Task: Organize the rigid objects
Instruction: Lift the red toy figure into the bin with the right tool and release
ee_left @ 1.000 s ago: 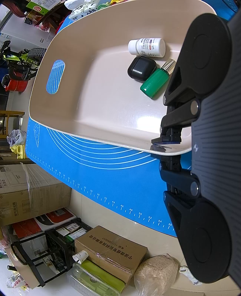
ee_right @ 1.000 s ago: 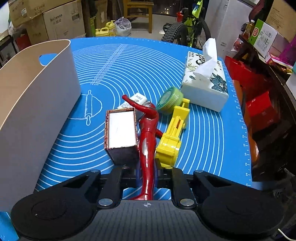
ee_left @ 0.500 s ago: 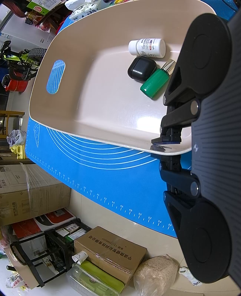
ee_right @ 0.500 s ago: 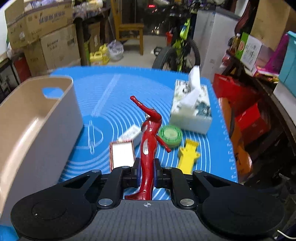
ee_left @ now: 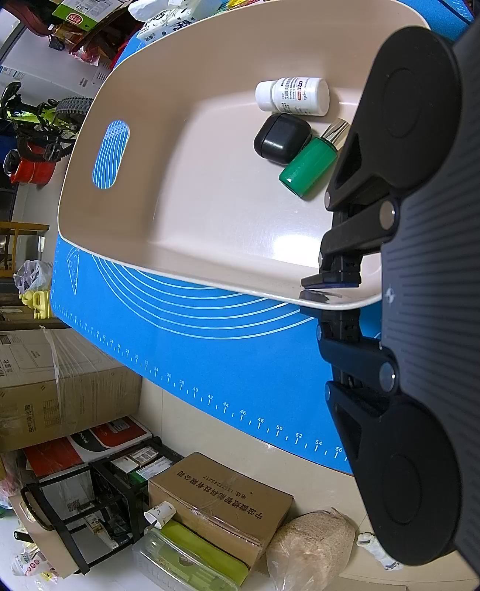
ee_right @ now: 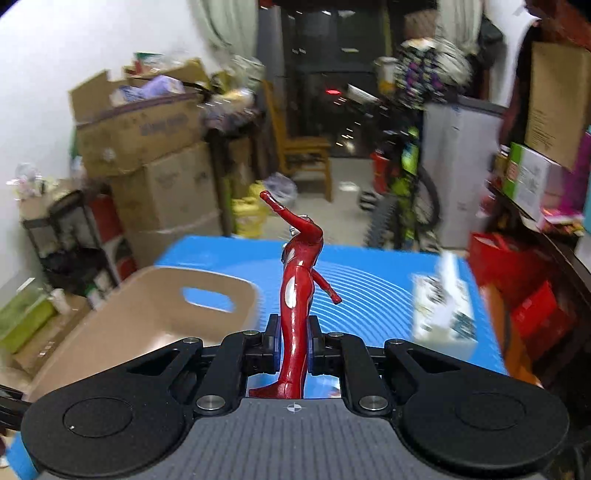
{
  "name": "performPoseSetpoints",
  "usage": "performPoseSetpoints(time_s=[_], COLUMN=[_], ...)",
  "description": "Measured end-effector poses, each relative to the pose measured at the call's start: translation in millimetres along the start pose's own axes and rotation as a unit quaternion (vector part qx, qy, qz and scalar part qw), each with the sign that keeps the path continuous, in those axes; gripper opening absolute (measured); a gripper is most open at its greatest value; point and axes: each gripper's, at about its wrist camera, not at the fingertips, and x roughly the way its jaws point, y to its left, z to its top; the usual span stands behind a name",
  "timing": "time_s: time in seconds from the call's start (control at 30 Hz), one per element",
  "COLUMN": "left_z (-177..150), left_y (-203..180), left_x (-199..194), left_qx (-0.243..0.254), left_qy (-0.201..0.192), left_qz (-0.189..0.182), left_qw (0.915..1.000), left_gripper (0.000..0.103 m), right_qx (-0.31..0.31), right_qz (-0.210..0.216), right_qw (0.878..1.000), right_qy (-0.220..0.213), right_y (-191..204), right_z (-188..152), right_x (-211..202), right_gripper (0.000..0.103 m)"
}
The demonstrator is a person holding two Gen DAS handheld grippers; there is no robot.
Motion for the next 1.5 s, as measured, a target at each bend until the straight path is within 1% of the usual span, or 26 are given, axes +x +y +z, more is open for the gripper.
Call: performPoseSetpoints(time_s=[0.17,0.27,0.4,0.63,0.83,0.97,1.03,1.07,1.1,1.13,1.17,1.23,1.27,1.3,1.33,1.47,1.5], left_z=[0.1,0.1,0.1,0.7,0.7,0.7,0.6,1.3,1.5,2.0,3.1,3.9,4.3,4.6,4.4,4.3,4.7], left_y=[0.1,-0.1,0.0,0.1,0.1,0.0,-0.1,0.1,0.5,1.3,1.3,1.2,1.1,1.3,0.8,0.8,1.3], left_x=[0.0,0.0,0.0,0.0,0.0,0.0,0.0,-0.2,0.0,-0.1,-0.8,-1.5,-1.9,-2.0,-2.1,-2.2,-2.2], left_qx=[0.0,0.0,0.0,0.0,0.0,0.0,0.0,0.001,0.001,0.0,0.0,0.002,0.002,0.002,0.002,0.002,0.001], left_qy=[0.0,0.0,0.0,0.0,0.0,0.0,0.0,0.0,0.0,0.0,0.0,0.0,0.0,0.0,0.0,0.0,0.0], left_qz=[0.0,0.0,0.0,0.001,0.001,0.001,0.001,0.001,0.001,0.001,0.001,0.002,0.002,0.002,0.002,0.002,0.002], left_qw=[1.0,1.0,1.0,1.0,1.0,1.0,1.0,1.0,1.0,1.0,1.0,1.0,1.0,1.0,1.0,1.0,1.0], left_gripper=[0.01,0.009,0.009,0.009,0.009,0.009,0.009,0.009,0.009,0.009,0.009,0.009,0.009,0.009,0.009,0.009,0.009], right_qx=[-0.016,-0.024,-0.048,-0.084,-0.107,-0.113,-0.119,-0.121,-0.119,-0.116,-0.112,-0.108,-0.105,-0.102,-0.099,-0.094,-0.092], right_qz=[0.042,0.067,0.082,0.092,0.099,0.097,0.096,0.095,0.096,0.097,0.096,0.093,0.094,0.092,0.089,0.073,0.067], right_qw=[0.999,0.997,0.994,0.986,0.976,0.971,0.969,0.97,0.97,0.972,0.973,0.977,0.978,0.98,0.981,0.987,0.989], right_qy=[0.008,0.024,0.052,0.112,0.162,0.186,0.192,0.19,0.187,0.182,0.176,0.16,0.154,0.147,0.139,0.108,0.098], right_y=[33.1,49.6,75.4,105.3,119.7,122.6,124.5,125.7,125.0,123.8,122.4,118.8,116.4,114.3,110.6,98.3,94.0], right_z=[3.1,-0.3,-14.0,-43.3,-60.8,-69.2,-70.9,-70.1,-68.8,-65.9,-63.1,-56.2,-52.4,-48.7,-45.1,-28.4,-24.0], right_x=[13.7,23.5,38.7,65.9,81.7,87.4,88.9,88.4,86.4,84.4,81.5,74.7,71.0,67.7,63.2,47.6,42.9], right_gripper=[0.024,0.024,0.024,0.024,0.025,0.025,0.025,0.028,0.033,0.041,0.045,0.055,0.059,0.067,0.074,0.083,0.087])
